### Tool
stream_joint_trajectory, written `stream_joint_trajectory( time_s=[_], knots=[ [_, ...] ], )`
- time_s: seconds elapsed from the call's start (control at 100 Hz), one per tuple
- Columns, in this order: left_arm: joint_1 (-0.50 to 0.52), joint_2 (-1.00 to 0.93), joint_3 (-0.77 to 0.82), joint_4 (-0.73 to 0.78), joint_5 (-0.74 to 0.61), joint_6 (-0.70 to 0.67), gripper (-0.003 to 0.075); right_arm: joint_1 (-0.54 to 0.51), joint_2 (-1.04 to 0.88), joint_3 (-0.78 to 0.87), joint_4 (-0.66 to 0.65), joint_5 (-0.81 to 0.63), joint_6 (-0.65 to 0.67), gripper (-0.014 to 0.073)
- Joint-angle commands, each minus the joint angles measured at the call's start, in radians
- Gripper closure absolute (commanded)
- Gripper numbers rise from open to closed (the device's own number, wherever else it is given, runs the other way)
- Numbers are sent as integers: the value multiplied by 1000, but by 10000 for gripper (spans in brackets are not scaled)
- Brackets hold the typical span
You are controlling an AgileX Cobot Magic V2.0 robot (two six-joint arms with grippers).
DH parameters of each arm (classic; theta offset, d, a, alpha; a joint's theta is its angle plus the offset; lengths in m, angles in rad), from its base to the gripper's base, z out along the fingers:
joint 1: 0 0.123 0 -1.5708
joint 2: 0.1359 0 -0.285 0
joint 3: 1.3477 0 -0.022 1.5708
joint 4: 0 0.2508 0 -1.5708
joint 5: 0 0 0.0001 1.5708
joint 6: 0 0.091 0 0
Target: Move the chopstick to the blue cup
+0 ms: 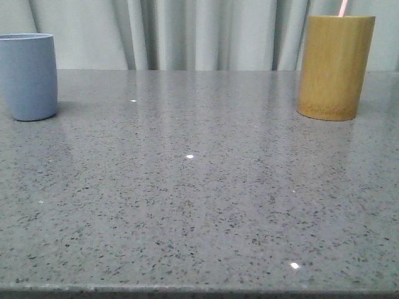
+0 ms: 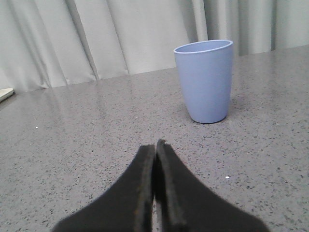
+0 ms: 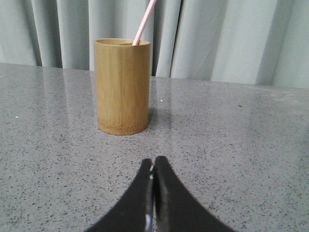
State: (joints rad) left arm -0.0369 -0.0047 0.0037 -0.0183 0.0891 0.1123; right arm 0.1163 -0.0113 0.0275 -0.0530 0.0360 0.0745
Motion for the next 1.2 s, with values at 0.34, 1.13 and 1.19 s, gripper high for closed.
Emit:
stream_joint_trajectory(
  time_s=[0.34,1.13,1.19],
  knots=[
    [0,-33,6,-10,-79,-2,739,-8,-20,0,1,-86,-3,662],
    [0,45,-124,-231,-64,-2,739,-8,2,-169,0,31,-10,662],
    [0,94,-186,-277,-12,-2,739,-8,29,-238,0,132,-10,662]
  ],
)
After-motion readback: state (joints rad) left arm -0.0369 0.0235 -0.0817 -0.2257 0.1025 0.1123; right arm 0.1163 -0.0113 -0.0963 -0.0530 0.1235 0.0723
